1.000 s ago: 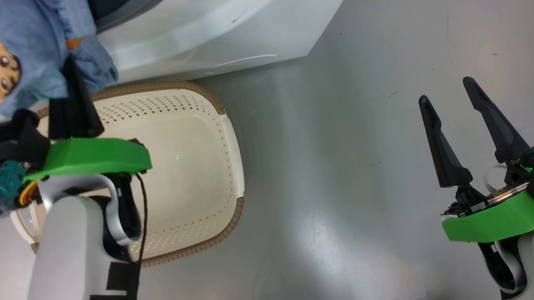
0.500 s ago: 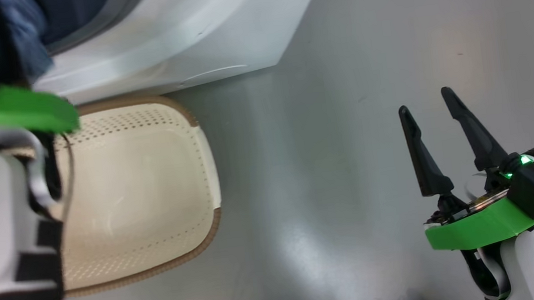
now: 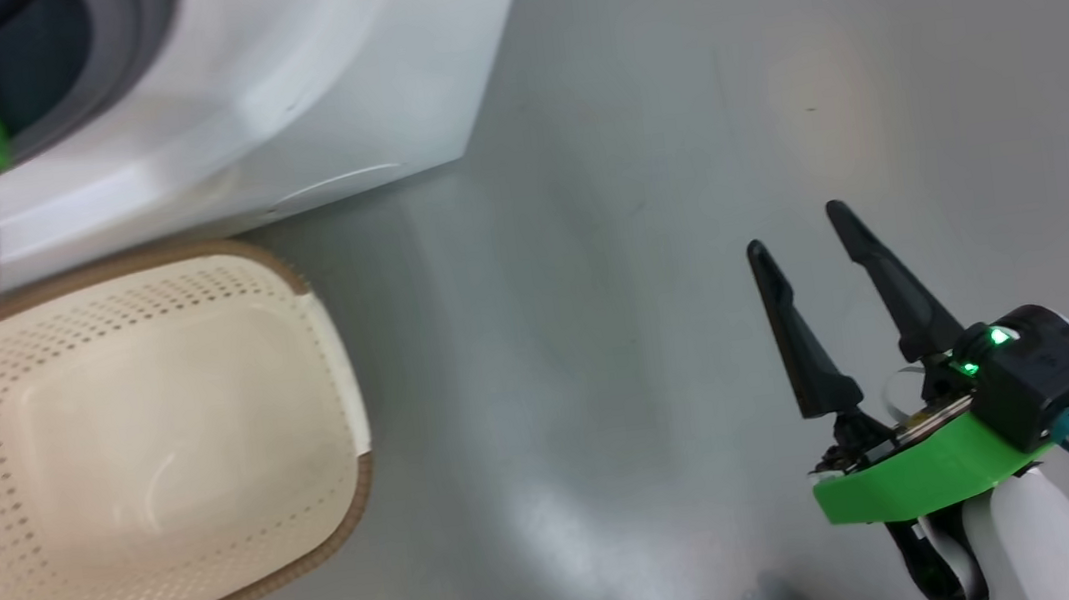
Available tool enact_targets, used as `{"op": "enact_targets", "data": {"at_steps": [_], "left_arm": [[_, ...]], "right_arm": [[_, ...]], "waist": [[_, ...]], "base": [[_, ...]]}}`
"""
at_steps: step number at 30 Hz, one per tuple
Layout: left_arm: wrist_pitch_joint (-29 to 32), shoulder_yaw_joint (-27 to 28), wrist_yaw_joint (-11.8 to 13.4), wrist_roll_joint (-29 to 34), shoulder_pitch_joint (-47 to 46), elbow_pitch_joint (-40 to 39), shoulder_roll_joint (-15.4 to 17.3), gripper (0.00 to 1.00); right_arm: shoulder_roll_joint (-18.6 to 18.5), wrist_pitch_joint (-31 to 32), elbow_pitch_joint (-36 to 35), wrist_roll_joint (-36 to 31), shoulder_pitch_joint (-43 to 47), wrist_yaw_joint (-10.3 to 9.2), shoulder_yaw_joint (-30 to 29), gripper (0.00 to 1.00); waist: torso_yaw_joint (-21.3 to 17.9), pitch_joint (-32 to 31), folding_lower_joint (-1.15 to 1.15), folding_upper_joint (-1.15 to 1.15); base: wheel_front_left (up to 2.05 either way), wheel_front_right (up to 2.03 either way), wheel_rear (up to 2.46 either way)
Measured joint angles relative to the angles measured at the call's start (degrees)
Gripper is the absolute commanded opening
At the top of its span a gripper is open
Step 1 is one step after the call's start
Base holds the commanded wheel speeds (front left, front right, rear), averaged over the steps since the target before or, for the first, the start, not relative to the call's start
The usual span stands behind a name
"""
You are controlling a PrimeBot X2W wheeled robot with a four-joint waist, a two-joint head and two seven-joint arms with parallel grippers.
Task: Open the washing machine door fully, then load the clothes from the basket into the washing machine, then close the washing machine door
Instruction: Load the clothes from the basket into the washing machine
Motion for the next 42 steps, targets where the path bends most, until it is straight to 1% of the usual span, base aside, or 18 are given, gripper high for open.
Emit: {"op": "enact_targets", "data": {"at_steps": [4, 8, 11, 18, 25, 30, 33, 35, 38, 40, 41, 42], "left_arm": [[-0.6, 0.6, -2.1, -0.4, -4.2, 5.7, 1.5, 0.0], [-1.6, 1.5, -3.4, -1.0, -8.3, 10.6, 3.5, 0.0], [-2.4, 2.2, -4.8, -1.8, -11.6, 12.9, 4.4, 0.0], [-4.1, 4.9, -6.7, -4.6, -18.0, 16.5, 6.1, 0.0], [-4.6, 5.4, -7.0, -4.4, -23.6, 15.5, 7.4, 0.0], [-4.7, 8.3, -5.2, -4.3, -25.7, 8.6, 7.2, 0.0], [-4.7, 10.4, -4.4, -4.3, -25.6, 6.4, 6.7, 0.0], [-4.7, 10.5, -4.4, -4.0, -25.5, 6.7, 6.6, 0.0], [-4.7, 9.0, -5.3, -2.7, -25.5, 10.1, 6.6, 0.0], [-4.7, 8.7, -5.2, -2.5, -25.5, 11.9, 6.6, 0.0], [-4.7, 8.5, -5.0, -2.4, -25.5, 12.8, 6.6, 0.02], [-4.7, 8.2, -4.9, -1.8, -25.5, 14.0, 6.7, 0.17]], "right_arm": [[0.0, 0.0, 0.2, 0.0, 0.1, 0.0, 1.1, 1.0], [0.1, 0.0, 0.2, 0.6, 0.5, 0.0, 1.5, 1.0], [0.1, 0.0, 0.2, 0.8, 1.5, 0.0, 1.8, 1.0], [0.3, 0.0, -0.4, 0.8, 2.3, 0.0, 2.6, 1.0], [0.4, 0.0, -0.8, 1.0, 2.3, 0.0, 3.0, 1.0], [0.5, 0.0, -0.9, 2.0, 2.3, 0.0, 3.7, 1.0], [0.5, 0.0, -1.0, 2.1, 2.3, 0.0, 4.0, 1.0], [0.5, 0.0, -1.0, 2.1, 2.3, 0.0, 4.1, 1.0], [0.5, 0.0, -1.0, 2.1, 2.3, 0.0, 4.0, 1.0], [0.5, 0.0, -1.0, 2.1, 2.4, 0.0, 4.0, 1.0], [0.5, 0.0, -1.0, 2.1, 2.5, 0.0, 4.0, 1.0], [0.5, 0.0, -0.9, 2.1, 2.7, 0.0, 4.0, 1.0]], "waist": [[-1.8, 0.1, 0.0, 0.0], [-3.6, 0.7, 0.0, 0.0], [-4.5, 1.6, 0.0, 0.0], [-6.4, 4.1, 0.0, 0.0], [-7.7, 6.3, 0.0, 0.0], [-8.4, 8.2, 0.0, 0.0], [-8.8, 9.0, 0.0, 0.0], [-9.1, 9.1, 0.0, 0.0], [-9.1, 8.9, 0.0, 0.0], [-9.0, 8.6, 0.0, 0.0], [-9.0, 8.5, 0.0, 0.0], [-8.9, 8.4, 0.0, 0.0]], "base": [[0.0, 0.0, 0.0], [0.0, 0.0, 0.0], [0.0, 0.0, 0.0], [0.0, 0.0, 0.0], [0.0, 0.0, 0.0], [0.0, 0.0, 0.0], [0.0, 0.0, 0.0], [0.0, 0.0, 0.0], [0.0, 0.0, 0.0], [0.0, 0.0, 0.0], [0.0, 0.0, 0.0], [0.0, 0.0, 0.0]]}}
